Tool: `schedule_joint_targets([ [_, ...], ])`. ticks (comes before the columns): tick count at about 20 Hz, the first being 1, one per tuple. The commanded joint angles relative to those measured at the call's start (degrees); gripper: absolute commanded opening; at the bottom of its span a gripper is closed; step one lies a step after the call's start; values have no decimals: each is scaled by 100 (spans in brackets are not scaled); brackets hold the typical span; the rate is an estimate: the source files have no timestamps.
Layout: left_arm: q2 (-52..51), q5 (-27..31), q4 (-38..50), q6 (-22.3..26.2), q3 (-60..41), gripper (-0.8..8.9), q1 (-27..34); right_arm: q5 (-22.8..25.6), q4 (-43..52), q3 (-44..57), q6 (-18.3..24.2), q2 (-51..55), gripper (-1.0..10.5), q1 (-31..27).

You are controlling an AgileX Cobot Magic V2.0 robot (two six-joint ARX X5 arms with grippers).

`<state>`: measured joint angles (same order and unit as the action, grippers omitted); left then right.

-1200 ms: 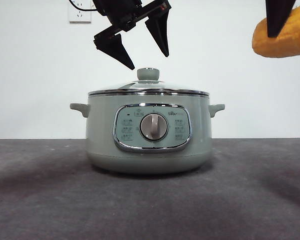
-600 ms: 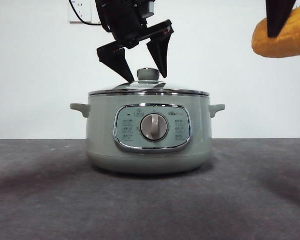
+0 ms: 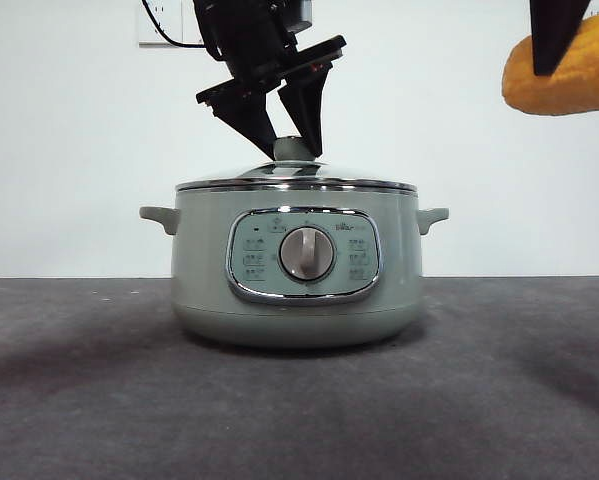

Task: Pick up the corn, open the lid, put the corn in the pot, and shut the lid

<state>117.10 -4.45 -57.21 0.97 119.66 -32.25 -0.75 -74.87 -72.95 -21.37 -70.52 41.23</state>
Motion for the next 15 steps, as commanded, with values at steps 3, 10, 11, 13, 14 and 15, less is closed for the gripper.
schedule_joint_targets([
  [3,-179,0,-155,125,428,-9,83,37,50,-61,33,-9,-12,0],
  [10,-885,313,-404,289,844,-9,411,15,149,-1038,52,-402,-12,-7],
  [11,-979,350,-498,369,844,-9,505,13,151,-1261,76,-575,-12,-7],
  [13,-1163,422,-704,450,844,-9,728,15,164,-1816,251,-1062,-12,-7],
  [14,-1259,448,-820,520,844,-9,857,15,160,-2177,361,-1401,-12,-7],
  [15,-1333,446,-894,557,844,-9,979,15,164,-2487,433,-1700,-12,-7],
])
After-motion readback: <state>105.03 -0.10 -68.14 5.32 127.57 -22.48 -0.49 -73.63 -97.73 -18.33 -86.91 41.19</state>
